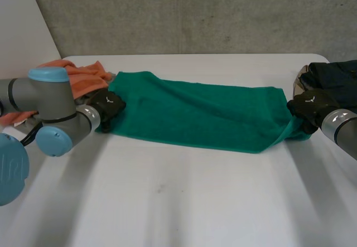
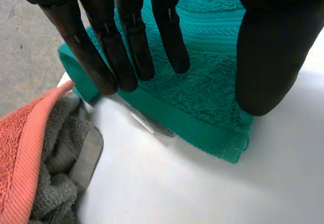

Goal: Fold the laundry.

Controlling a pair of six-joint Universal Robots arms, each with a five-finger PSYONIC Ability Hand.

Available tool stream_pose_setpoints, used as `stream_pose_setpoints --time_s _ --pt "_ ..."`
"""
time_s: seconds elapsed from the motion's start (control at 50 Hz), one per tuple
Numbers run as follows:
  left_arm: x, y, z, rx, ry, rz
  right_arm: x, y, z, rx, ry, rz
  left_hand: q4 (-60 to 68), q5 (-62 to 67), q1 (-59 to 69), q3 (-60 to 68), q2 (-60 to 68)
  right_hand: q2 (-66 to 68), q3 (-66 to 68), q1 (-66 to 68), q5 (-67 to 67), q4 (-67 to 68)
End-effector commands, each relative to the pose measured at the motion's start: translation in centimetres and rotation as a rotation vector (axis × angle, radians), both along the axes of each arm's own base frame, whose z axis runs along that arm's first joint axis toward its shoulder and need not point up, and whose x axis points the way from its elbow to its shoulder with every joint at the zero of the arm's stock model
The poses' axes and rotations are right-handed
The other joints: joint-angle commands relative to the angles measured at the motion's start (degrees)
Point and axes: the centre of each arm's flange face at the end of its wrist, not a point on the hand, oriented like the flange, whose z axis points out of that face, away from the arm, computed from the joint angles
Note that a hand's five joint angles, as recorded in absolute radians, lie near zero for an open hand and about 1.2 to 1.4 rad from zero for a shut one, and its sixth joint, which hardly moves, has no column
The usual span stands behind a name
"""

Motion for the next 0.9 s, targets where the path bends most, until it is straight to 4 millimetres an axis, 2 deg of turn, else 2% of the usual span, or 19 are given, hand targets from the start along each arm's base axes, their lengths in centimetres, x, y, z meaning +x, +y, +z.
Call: stream_pose_setpoints --time_s 0.02,0.08,0.14,0.18,0.28,0.34,0.4,0.5,0.56,0.62,0.64,0.72,0.78,0.82,0.86,0.9 --pt "-0.7 -0.1 0.0 -0.02 -0.011 -0.015 0.0 0.1 0.0 0.002 0.0 0.001 11.5 12.1 11.2 11.5 11.5 12.4 11.6 15.0 11.0 11.2" --pt "-0.9 -0.1 -0.2 -0.026 -0.022 -0.022 0.1 0.1 0.1 0.001 -0.004 0.001 14.2 14.8 13.9 14.2 14.2 12.4 11.6 15.0 11.0 11.2" --pt "-1.1 0.0 -0.5 -0.036 -0.048 -0.037 0.1 0.1 0.1 0.0 -0.004 0.001 24.1 24.7 23.8 24.1 24.1 12.4 11.6 15.0 11.0 11.2" --pt "-1.3 -0.1 -0.6 -0.047 -0.067 -0.048 0.0 0.1 0.2 -0.001 -0.006 -0.001 37.5 38.1 37.2 37.5 37.6 12.4 11.6 15.0 11.0 11.2" --pt "-1.3 0.1 -0.6 -0.049 -0.086 -0.054 0.0 0.2 0.6 -0.006 -0.017 -0.006 37.6 38.1 37.3 37.6 37.6 12.4 11.6 15.0 11.0 11.2" --pt "-0.7 0.4 0.6 -0.024 -0.08 -0.02 0.0 0.3 0.9 -0.006 -0.022 -0.006 37.6 38.1 37.3 37.6 37.6 12.4 11.6 15.0 11.0 11.2" --pt "0.8 1.9 1.9 0.079 -0.074 0.025 -0.1 0.6 1.5 -0.008 -0.018 -0.003 37.6 38.1 37.3 37.6 37.6 12.4 11.6 15.0 11.0 11.2" --pt "3.5 6.7 3.3 0.305 -0.128 0.023 -0.4 2.1 2.5 0.045 0.011 0.029 37.6 38.1 37.3 37.6 37.6 12.4 11.6 15.0 11.0 11.2" --pt "5.7 11.2 4.7 0.431 -0.197 -0.037 -1.3 4.5 2.9 0.145 0.136 0.107 37.6 38.1 37.3 37.6 37.6 12.4 11.6 15.0 11.0 11.2" --pt "7.1 13.7 6.0 0.47 -0.236 -0.075 -2.4 5.9 3.0 0.207 0.223 0.153 37.6 38.1 37.3 37.6 37.6 12.4 11.6 15.0 11.0 11.2" --pt "7.7 15.1 6.8 0.472 -0.257 -0.1 -3.0 6.7 3.0 0.243 0.276 0.189 37.6 38.1 37.3 37.6 37.6 12.4 11.6 15.0 11.0 11.2" --pt "8.4 17.2 8.6 0.416 -0.289 -0.171 -3.6 8.0 3.3 0.266 0.38 0.285 37.6 38.1 37.3 37.6 37.6 12.4 11.6 15.0 11.0 11.2" --pt "7.8 16.8 9.7 0.337 -0.228 -0.198 -2.8 7.1 3.5 0.196 0.318 0.284 37.6 38.1 37.3 37.6 37.6 12.4 11.6 15.0 11.0 11.2" --pt "6.9 15.6 10.1 0.271 -0.124 -0.206 -2.1 6.3 3.7 0.156 0.255 0.257 22.2 22.8 21.9 22.2 22.2 12.4 11.6 15.0 11.0 11.2" --pt "6.1 13.8 10.1 0.225 -0.026 -0.183 -1.3 4.7 3.5 0.12 0.14 0.2 -2.1 -1.6 -2.4 -2.1 -2.1 12.4 11.6 15.0 11.0 11.2" --pt "5.7 12.4 9.8 0.206 0.028 -0.145 -0.9 3.5 3.4 0.108 0.059 0.158 -2.9 -2.4 -3.2 -2.9 -2.9 12.4 11.6 15.0 11.0 11.2"
